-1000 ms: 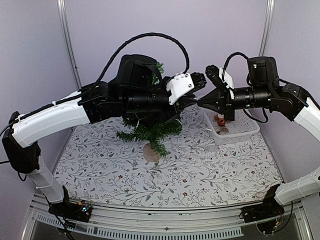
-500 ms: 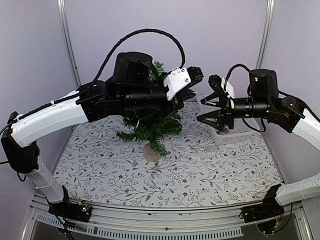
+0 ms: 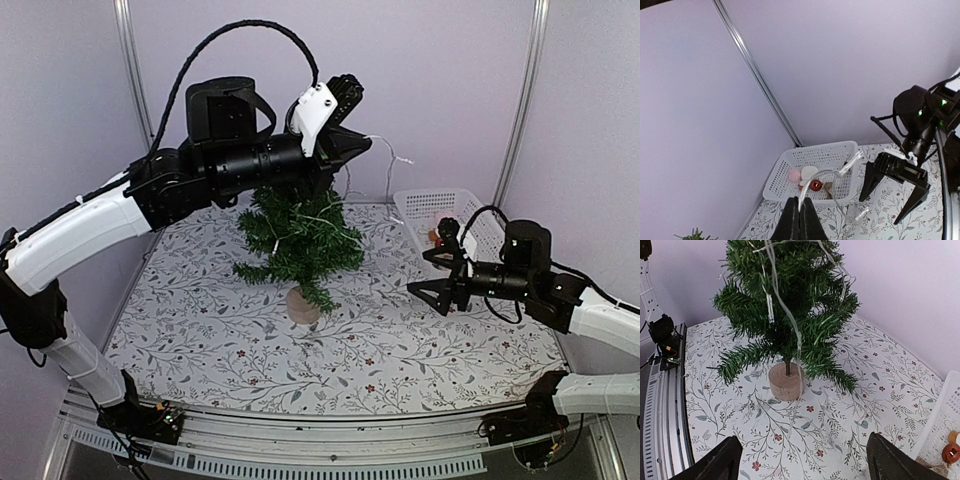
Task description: Decorate the small christmas tree
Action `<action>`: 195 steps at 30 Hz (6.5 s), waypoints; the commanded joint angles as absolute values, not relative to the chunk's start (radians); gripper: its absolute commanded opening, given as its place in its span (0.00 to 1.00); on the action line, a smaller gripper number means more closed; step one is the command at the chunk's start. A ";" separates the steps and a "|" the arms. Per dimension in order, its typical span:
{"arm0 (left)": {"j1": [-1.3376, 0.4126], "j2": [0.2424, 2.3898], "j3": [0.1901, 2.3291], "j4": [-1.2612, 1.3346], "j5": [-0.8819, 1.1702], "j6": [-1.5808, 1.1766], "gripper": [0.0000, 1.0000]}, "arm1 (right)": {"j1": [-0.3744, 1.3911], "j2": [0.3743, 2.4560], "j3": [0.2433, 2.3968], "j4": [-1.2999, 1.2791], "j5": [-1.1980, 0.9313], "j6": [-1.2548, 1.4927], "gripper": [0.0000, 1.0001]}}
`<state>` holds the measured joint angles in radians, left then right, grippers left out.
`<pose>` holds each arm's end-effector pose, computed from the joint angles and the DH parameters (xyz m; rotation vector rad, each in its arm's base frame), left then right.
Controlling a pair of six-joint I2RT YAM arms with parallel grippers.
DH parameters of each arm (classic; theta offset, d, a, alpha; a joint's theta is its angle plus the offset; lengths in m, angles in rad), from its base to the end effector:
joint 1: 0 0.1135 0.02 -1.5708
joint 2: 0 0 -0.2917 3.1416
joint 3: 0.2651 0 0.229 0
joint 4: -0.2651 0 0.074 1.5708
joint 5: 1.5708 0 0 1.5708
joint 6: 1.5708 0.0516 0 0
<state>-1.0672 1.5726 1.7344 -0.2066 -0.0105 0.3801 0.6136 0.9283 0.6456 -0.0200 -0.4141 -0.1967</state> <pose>0.1715 -0.3102 0.4944 1.0802 1.2350 -0.5203 0.1433 0.1263 0.3069 -1.0078 1.6132 0.6724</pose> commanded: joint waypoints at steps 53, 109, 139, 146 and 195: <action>-1.071 1.547 1.612 -0.163 0.260 0.268 0.00 | 0.557 0.995 0.608 0.264 -0.229 -0.057 0.00; -1.146 1.077 0.836 0.058 -0.244 0.003 0.15 | 0.661 1.149 1.273 0.006 -0.385 -0.385 0.00; -1.200 1.640 2.028 -0.573 -0.183 0.174 0.38 | 0.810 1.188 1.415 -0.249 -0.280 -0.612 0.00; -1.200 1.695 2.070 -0.626 -0.198 0.182 0.20 | 0.845 1.199 1.430 -0.264 -0.267 -0.633 0.00; -1.154 1.531 1.881 -0.331 -0.077 0.200 0.00 | 0.591 1.314 0.554 0.369 -0.279 -0.266 0.53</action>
